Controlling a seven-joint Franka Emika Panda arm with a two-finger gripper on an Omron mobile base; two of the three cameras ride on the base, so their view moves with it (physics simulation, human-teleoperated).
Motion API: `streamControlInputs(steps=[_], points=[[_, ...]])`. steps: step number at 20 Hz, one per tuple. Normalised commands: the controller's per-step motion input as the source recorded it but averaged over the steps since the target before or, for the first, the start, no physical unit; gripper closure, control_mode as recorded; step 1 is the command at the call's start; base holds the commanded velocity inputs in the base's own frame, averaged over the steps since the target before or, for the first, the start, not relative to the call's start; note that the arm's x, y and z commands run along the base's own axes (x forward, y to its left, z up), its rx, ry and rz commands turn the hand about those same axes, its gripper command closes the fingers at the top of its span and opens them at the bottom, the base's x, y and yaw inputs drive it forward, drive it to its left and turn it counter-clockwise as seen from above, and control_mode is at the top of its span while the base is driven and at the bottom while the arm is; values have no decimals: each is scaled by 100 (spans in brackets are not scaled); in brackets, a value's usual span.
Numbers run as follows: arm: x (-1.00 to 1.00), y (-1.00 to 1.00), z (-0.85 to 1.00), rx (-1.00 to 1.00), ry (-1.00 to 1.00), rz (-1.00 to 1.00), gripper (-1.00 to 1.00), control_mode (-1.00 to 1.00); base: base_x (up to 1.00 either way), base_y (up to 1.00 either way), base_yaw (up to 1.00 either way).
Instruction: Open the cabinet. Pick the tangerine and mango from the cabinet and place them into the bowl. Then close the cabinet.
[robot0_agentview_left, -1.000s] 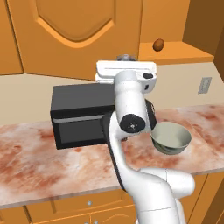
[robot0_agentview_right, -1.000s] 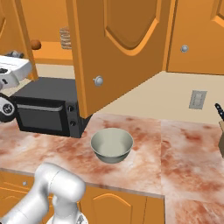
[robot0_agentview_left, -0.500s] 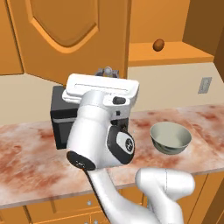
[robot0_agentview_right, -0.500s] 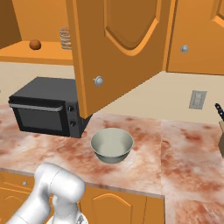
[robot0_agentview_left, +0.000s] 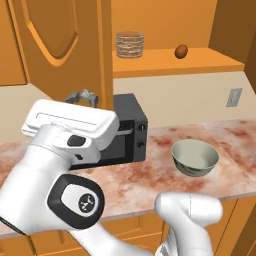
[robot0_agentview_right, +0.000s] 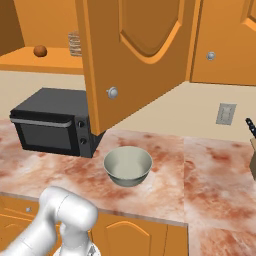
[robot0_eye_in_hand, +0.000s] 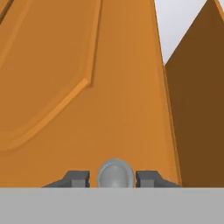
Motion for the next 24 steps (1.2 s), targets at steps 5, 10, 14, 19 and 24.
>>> streamControlInputs(steps=[5,10,14,19,24], points=[[-54,0,-12,0,0,0,-100,-100,0,0,0],[-97,-1,-18,0,0,0,-100,-100,0,0,0],[-72,-38,-1,7,2,3,-100,-100,0,0,0],[-15,-91,4,19,1,19,-100,-100,0,0,0],[-4,-87,6,17,3,24,-100,-100,0,0,0]])
